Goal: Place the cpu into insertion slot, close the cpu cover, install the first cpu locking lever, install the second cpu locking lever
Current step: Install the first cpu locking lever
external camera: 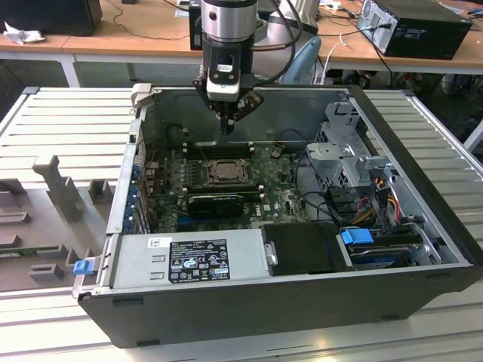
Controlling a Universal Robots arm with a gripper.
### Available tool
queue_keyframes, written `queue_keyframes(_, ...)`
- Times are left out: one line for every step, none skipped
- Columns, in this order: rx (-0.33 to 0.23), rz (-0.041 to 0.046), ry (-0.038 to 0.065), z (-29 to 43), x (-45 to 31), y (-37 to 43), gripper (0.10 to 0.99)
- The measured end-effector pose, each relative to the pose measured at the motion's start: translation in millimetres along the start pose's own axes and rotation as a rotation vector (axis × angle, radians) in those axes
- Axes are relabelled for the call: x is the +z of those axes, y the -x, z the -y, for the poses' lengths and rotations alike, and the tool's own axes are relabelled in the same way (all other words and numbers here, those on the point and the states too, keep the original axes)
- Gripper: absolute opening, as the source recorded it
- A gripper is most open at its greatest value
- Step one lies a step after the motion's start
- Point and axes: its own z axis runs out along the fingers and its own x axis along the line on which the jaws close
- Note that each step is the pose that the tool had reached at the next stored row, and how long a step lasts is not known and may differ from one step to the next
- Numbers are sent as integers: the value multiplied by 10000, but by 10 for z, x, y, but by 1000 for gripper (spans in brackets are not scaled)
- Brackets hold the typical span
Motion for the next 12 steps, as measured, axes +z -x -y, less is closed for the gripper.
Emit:
queue_keyframes(-151,-7,0,0,0,0,106)
queue_keyframes(-380,-15,1,0,0,0,106)
queue_keyframes(-526,-21,1,0,0,0,106)
queue_keyframes(-764,-31,1,0,0,0,106)
queue_keyframes(-946,-39,2,0,0,0,106)
queue_keyframes(-1082,-44,2,0,0,0,106)
queue_keyframes(-1258,-52,3,0,0,0,106)
queue_keyframes(-1389,-57,3,0,0,0,106)
queue_keyframes(-1632,-67,3,0,0,0,106)
queue_keyframes(-1856,-76,3,0,0,0,106)
queue_keyframes(-1983,-81,4,0,0,0,106)
queue_keyframes(-2132,-88,4,0,0,0,106)
